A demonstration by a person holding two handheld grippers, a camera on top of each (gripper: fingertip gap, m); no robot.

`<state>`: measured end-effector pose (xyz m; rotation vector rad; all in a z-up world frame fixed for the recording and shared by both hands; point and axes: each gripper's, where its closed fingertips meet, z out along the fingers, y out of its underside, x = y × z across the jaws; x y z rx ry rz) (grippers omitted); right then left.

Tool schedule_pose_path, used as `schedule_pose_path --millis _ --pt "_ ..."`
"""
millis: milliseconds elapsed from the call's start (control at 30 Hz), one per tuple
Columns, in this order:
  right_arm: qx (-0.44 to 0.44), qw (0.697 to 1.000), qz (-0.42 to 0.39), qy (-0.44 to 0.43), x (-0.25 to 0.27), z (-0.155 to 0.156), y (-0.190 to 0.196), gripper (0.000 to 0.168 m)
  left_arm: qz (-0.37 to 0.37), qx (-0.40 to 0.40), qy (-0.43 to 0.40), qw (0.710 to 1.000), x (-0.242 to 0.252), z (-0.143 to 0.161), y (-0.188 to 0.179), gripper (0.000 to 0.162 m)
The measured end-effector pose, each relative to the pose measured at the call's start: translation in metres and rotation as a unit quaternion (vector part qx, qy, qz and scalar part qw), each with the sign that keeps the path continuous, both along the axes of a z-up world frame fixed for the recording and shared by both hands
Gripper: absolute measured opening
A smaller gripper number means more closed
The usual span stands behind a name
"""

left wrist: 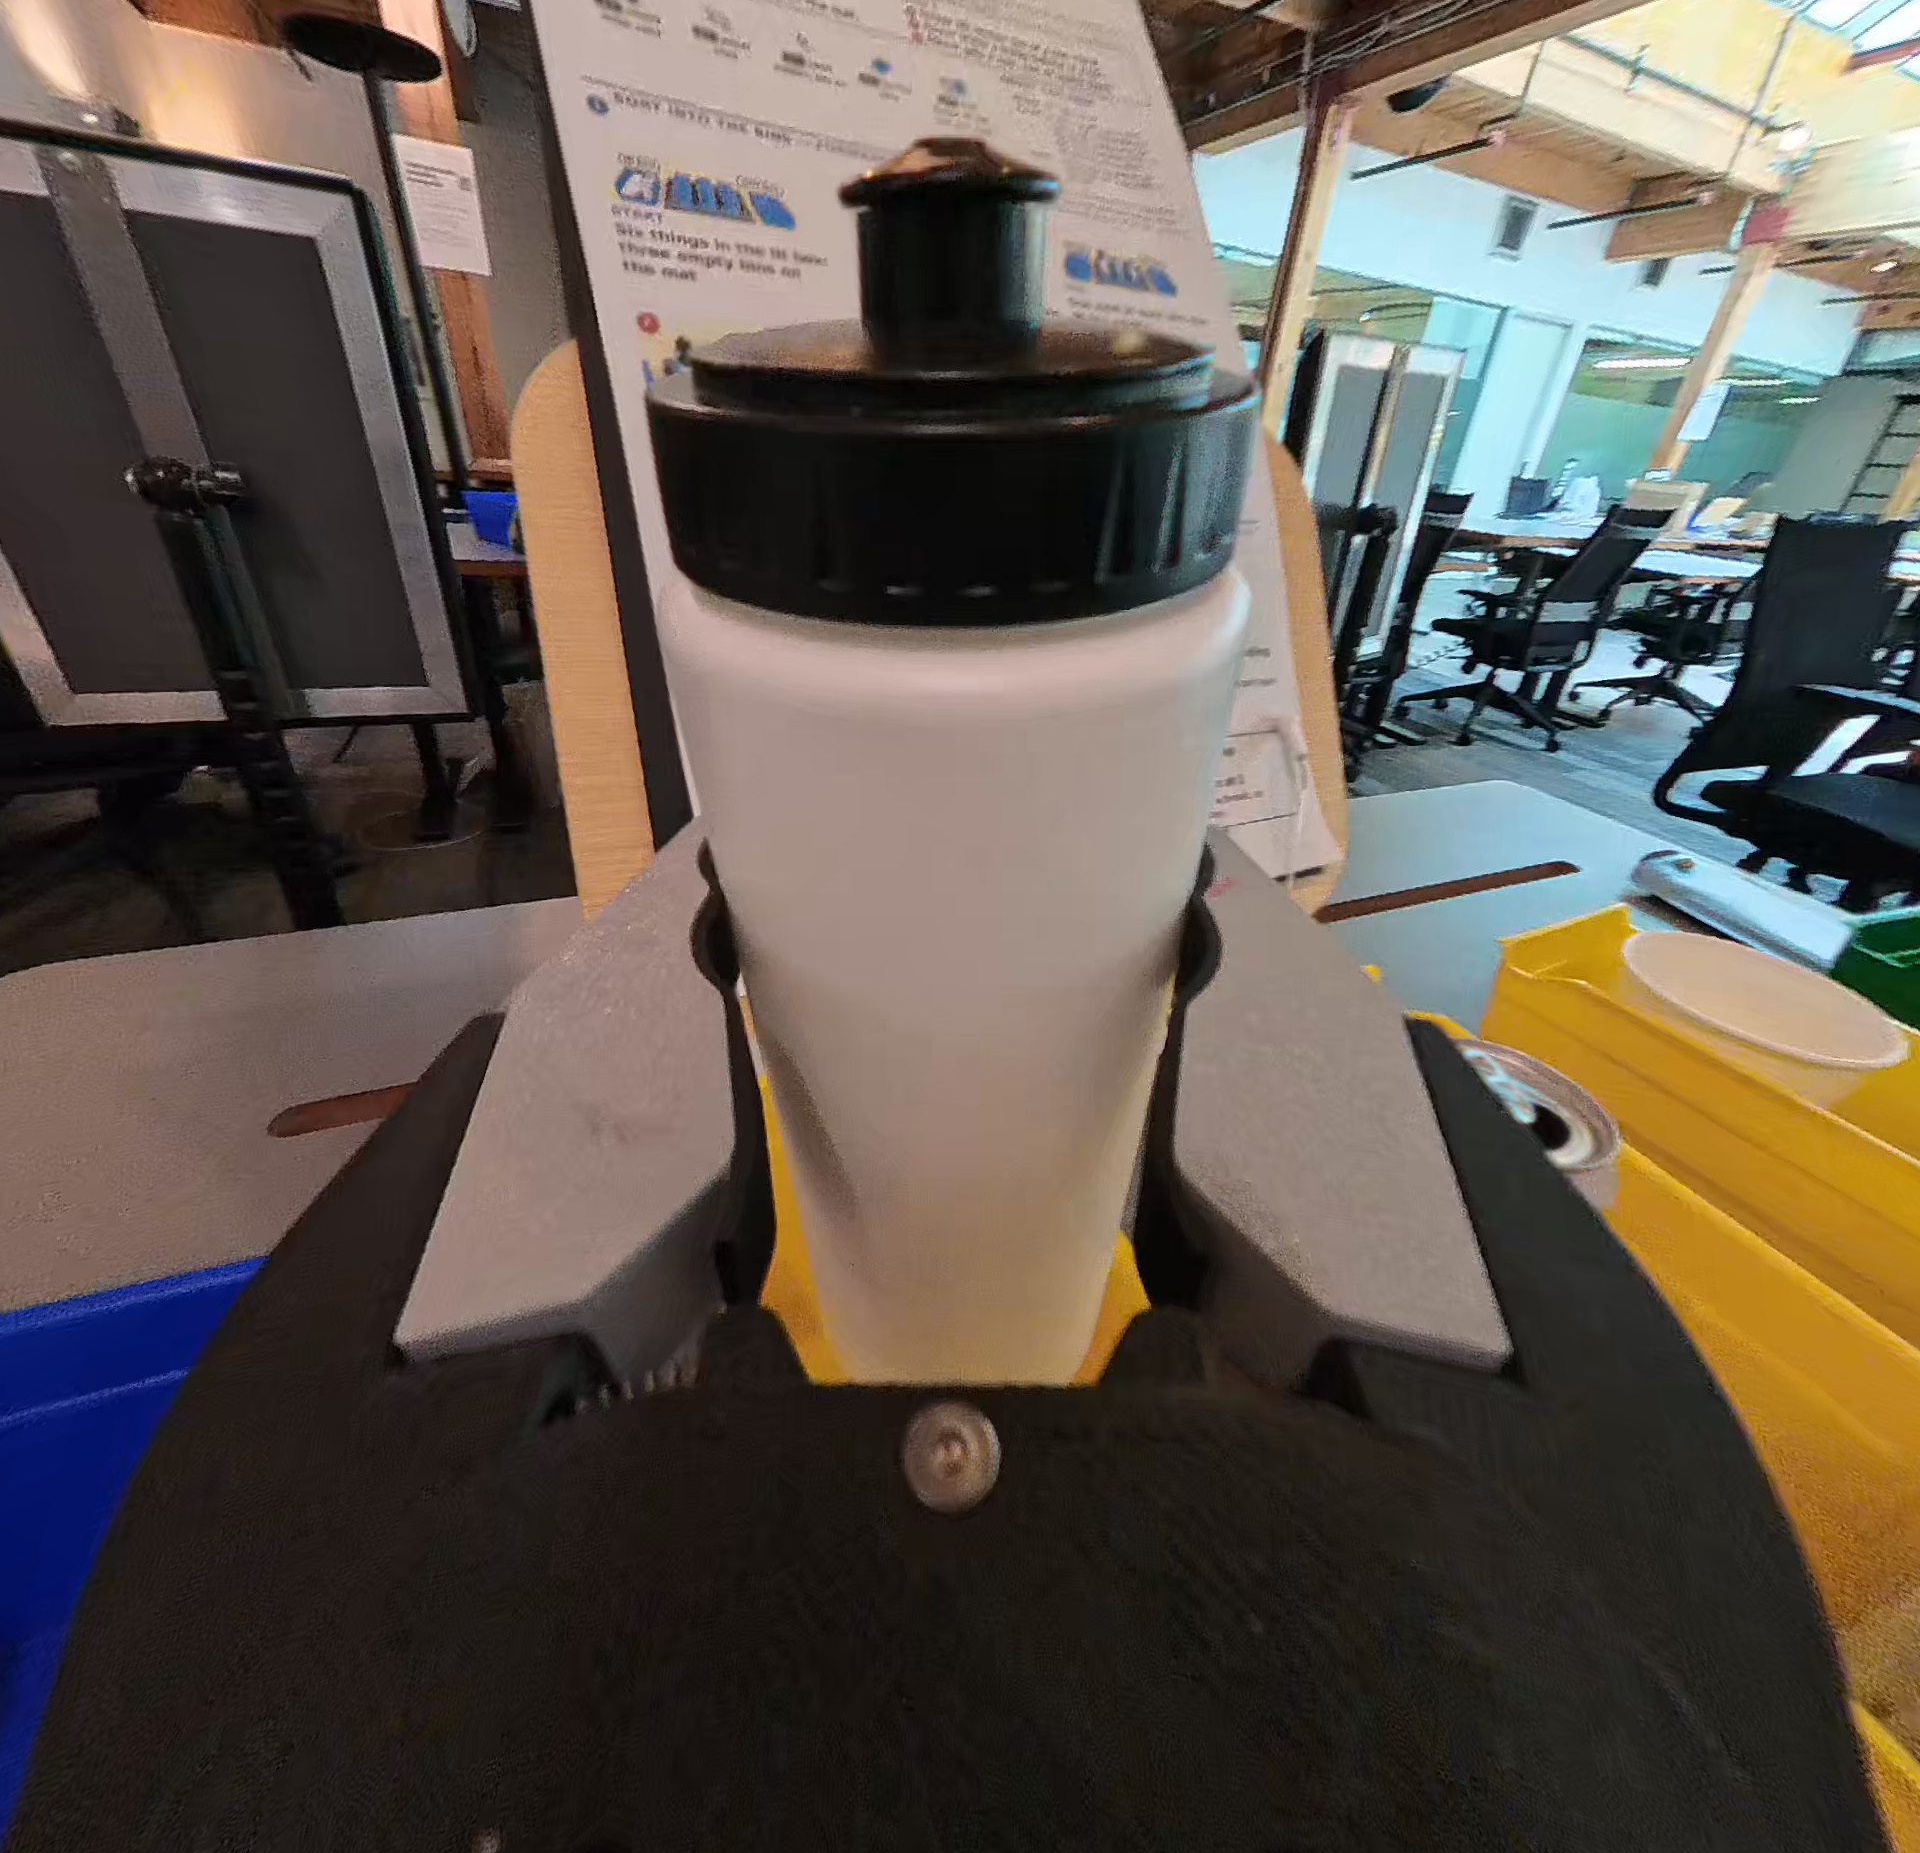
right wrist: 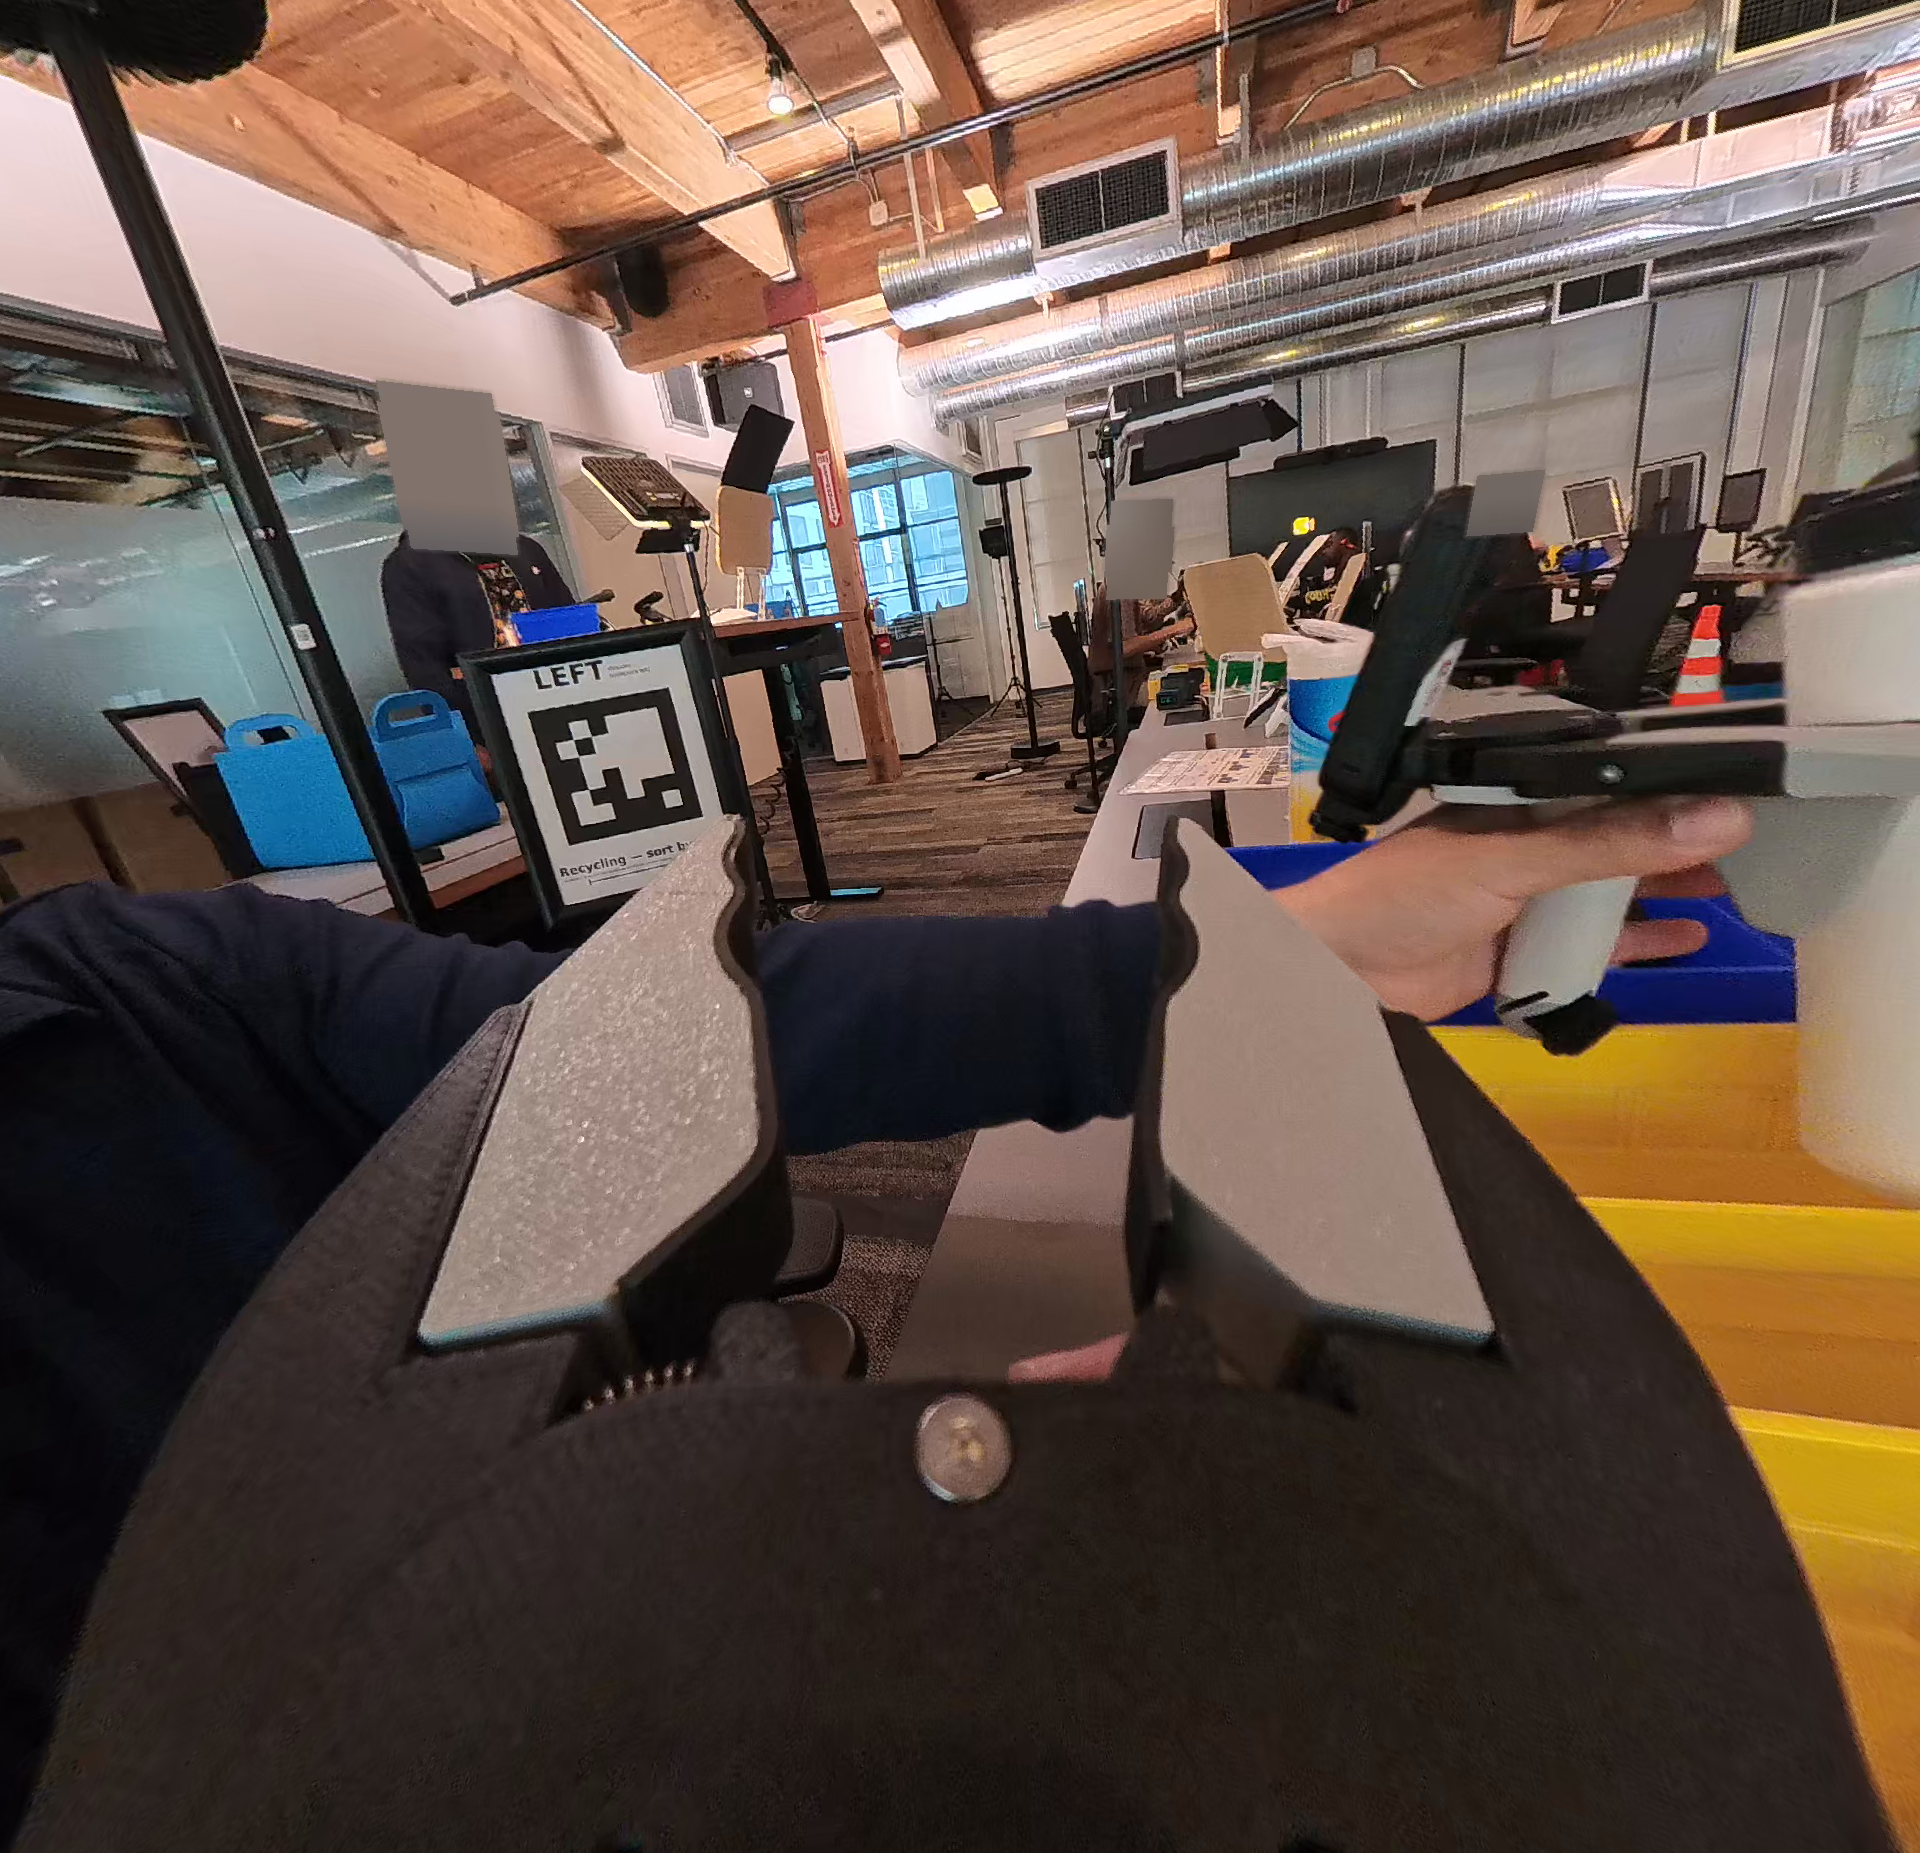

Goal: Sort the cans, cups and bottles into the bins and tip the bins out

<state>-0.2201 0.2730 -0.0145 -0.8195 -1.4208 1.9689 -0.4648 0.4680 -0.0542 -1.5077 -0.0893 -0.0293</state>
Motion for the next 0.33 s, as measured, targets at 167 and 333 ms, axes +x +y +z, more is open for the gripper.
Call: schedule_pose_path --millis 167,333 --pt "-0.003 1.000 0.004 0.000 0.000 0.000 -0.001 0.075 0.049 -0.039 0.049 0.997 -0.005 -0.022 0.016 0.085" --pt "0.005 1.000 0.005 0.002 0.001 0.000 -0.005 0.075 0.065 -0.065 0.049 0.995 -0.003 -0.037 0.022 0.085"
